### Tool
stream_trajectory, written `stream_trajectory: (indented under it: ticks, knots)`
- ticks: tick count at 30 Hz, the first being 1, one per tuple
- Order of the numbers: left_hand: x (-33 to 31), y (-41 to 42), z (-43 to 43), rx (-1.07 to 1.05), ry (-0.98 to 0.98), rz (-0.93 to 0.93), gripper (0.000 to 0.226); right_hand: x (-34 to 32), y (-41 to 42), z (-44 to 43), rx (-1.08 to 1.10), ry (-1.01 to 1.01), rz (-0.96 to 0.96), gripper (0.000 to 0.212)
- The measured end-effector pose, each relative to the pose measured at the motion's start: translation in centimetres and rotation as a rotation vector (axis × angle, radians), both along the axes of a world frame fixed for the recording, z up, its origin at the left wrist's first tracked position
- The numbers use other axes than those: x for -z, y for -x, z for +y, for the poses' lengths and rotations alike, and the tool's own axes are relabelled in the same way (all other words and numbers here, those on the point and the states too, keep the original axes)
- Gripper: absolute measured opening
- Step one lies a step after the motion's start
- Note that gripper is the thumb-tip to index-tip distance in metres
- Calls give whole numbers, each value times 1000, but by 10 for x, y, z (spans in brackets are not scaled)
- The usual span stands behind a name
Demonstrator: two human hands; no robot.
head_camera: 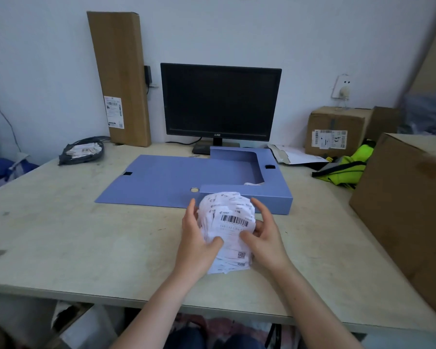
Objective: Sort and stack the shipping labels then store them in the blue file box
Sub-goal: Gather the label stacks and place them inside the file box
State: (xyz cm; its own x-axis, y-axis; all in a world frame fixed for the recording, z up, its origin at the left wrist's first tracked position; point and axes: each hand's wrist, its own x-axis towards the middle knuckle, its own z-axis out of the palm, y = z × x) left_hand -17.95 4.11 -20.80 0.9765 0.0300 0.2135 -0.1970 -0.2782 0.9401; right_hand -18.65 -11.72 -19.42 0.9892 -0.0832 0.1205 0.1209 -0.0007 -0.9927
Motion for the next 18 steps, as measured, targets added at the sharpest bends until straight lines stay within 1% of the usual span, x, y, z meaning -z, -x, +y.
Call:
stream_trajectory:
  ticks: [2,3,6,7,8,10,12,13,15,18]
  knots:
    - [-3,1,0,17,141,36,93,-2,2,-1,-11,-67,-27,70]
    - [-4,0,1,21,169,42,84,-3,2,-1,-17,-75,-43,68]
    - [-11,-2,0,26,162,32,41,-8,7,2,-31,-53,-116,58]
    - [-15,-1,-1,21,157,19,35,-11,7,3,-31,-48,-146,56]
    - [-19,-1,-2,17,163,-2,34,-14,7,5,-29,-46,-178,56]
    - [-28,1,-4,30,189,-67,38,-21,6,7,-7,-32,-251,59]
    - [-36,3,-6,56,215,-124,44,-28,5,6,25,42,-313,61]
    - [-36,4,-6,82,232,-133,48,-27,3,4,41,78,-314,63]
    - [-33,4,-7,175,238,-102,63,-23,1,1,19,108,-231,72]
    - [-26,3,-14,281,160,-10,88,-17,0,5,-79,98,-89,83]
